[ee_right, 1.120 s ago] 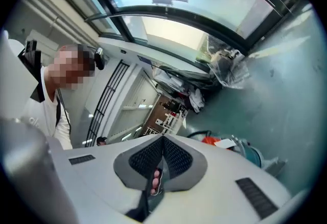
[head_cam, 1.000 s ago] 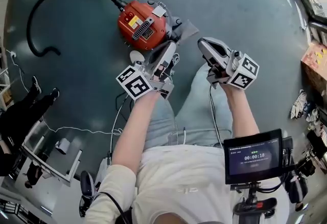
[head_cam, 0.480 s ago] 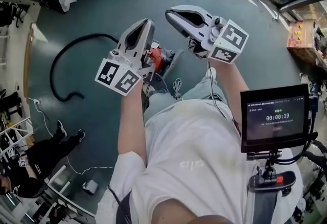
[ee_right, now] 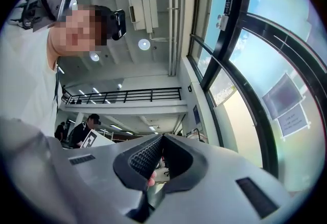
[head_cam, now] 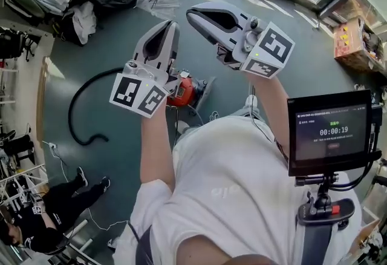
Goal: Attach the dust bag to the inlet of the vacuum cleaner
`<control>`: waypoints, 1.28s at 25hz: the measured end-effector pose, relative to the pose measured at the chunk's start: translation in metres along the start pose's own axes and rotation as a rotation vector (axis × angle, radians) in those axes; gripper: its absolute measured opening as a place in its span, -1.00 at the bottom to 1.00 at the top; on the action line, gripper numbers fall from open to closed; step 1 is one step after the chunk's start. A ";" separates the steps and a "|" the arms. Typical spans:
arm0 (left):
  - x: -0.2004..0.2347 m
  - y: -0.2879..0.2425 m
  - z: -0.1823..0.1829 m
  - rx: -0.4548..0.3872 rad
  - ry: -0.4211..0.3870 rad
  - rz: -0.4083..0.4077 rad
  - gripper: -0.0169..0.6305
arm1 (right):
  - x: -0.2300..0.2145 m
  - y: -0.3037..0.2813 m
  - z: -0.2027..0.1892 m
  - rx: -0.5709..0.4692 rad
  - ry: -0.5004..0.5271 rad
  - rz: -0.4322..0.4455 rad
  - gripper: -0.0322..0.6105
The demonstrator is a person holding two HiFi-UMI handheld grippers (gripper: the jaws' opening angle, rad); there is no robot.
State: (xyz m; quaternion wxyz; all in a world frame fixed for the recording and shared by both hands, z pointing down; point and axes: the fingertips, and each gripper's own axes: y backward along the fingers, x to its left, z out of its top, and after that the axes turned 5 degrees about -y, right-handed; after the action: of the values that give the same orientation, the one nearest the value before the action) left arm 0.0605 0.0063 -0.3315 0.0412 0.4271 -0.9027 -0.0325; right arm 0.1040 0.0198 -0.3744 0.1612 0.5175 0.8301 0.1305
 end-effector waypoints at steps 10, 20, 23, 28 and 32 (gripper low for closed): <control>0.016 -0.004 0.028 -0.048 -0.012 0.011 -0.93 | -0.005 -0.018 0.015 0.010 0.111 -0.019 -0.89; 0.021 0.011 0.039 -0.118 -0.015 0.050 -0.93 | -0.002 -0.027 0.014 0.006 0.077 -0.014 -0.89; 0.021 0.007 0.040 -0.125 -0.026 0.039 -0.93 | -0.008 -0.029 0.010 0.015 0.077 -0.023 -0.89; 0.024 0.001 0.035 -0.120 0.001 0.031 -0.93 | -0.010 -0.031 0.011 0.020 0.090 -0.026 -0.89; 0.028 -0.004 0.034 -0.109 0.007 0.035 -0.93 | -0.016 -0.031 0.013 0.016 0.095 -0.040 -0.89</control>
State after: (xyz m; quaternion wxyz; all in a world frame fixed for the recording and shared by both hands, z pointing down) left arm 0.0431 -0.0170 -0.3641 0.0680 0.4087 -0.9067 -0.0795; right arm 0.0908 -0.0073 -0.3955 0.1202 0.4956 0.8479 0.1451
